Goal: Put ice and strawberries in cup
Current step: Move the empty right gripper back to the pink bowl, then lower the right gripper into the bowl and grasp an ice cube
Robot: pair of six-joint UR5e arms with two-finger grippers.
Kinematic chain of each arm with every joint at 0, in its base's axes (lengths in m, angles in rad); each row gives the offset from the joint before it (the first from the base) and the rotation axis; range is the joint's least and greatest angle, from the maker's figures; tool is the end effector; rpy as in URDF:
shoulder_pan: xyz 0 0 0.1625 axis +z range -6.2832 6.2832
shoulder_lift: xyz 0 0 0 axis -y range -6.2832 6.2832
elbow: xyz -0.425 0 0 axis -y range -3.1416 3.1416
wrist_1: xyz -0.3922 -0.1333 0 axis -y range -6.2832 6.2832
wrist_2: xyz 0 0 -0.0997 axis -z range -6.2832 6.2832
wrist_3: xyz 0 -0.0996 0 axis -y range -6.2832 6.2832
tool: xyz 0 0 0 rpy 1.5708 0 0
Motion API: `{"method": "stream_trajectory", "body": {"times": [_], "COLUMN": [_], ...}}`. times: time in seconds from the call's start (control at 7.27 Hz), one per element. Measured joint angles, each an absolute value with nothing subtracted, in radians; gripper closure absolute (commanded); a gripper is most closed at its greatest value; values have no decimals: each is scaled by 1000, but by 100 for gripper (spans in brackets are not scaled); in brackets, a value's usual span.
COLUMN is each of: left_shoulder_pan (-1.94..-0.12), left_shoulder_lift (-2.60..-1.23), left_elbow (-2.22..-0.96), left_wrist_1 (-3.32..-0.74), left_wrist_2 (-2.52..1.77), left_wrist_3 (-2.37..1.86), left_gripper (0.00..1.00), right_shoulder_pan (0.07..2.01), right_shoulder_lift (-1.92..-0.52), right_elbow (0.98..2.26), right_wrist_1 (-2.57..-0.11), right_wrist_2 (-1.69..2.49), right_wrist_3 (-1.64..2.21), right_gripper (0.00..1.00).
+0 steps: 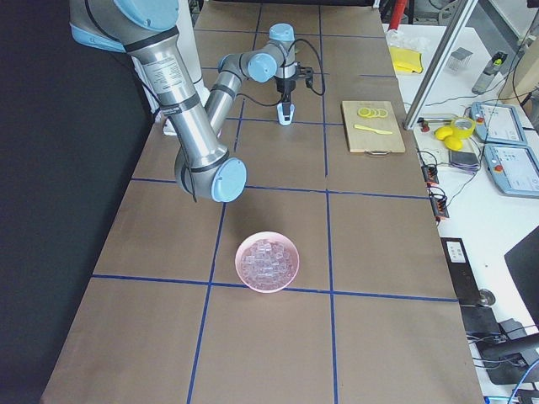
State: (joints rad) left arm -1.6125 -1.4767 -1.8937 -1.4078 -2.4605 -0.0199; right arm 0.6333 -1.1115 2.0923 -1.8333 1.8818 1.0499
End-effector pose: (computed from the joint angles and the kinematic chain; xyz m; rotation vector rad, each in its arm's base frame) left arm -0.0745 -0.4429 0.5527 0.0711 0.8886 -0.0282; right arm -0.3777 -0.4049 0.2233 0.1393 -0.7589 -0.0049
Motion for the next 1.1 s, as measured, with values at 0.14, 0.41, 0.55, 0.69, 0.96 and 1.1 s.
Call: {"method": "stream_trajectory", "body": {"times": [0.14, 0.41, 0.55, 0.69, 0.96, 1.1], "left_shoulder_pan": [-1612, -1612, -1612, -1612, -1613, -1614], "left_shoulder_lift": [-1477, -1477, -1477, -1477, -1476, -1475], "left_elbow": [-1895, -1896, -1896, -1896, -1899, -1904], "left_wrist_1": [-1407, -1407, -1407, -1407, -1407, -1407], "left_wrist_2": [-2460, -2461, -2461, -2460, -2461, -2461], "left_wrist_3": [-20, -20, -20, -21, -21, -21], "left_gripper": [0, 0, 0, 0, 0, 0], "right_shoulder_pan": [650, 722, 774, 852, 1086, 1188], "right_shoulder_lift": [-1261, -1560, -1697, -1813, -1907, -1917], "right_elbow": [2140, 2193, 2189, 2147, 1952, 1861], "right_wrist_1": [-1730, -1517, -1388, -1246, -1046, -1010], "right_wrist_2": [1879, 1890, 1910, 1956, 2126, 2180], "right_wrist_3": [1006, 885, 823, 734, 490, 363], "right_gripper": [1, 1, 1, 1, 1, 1]}}
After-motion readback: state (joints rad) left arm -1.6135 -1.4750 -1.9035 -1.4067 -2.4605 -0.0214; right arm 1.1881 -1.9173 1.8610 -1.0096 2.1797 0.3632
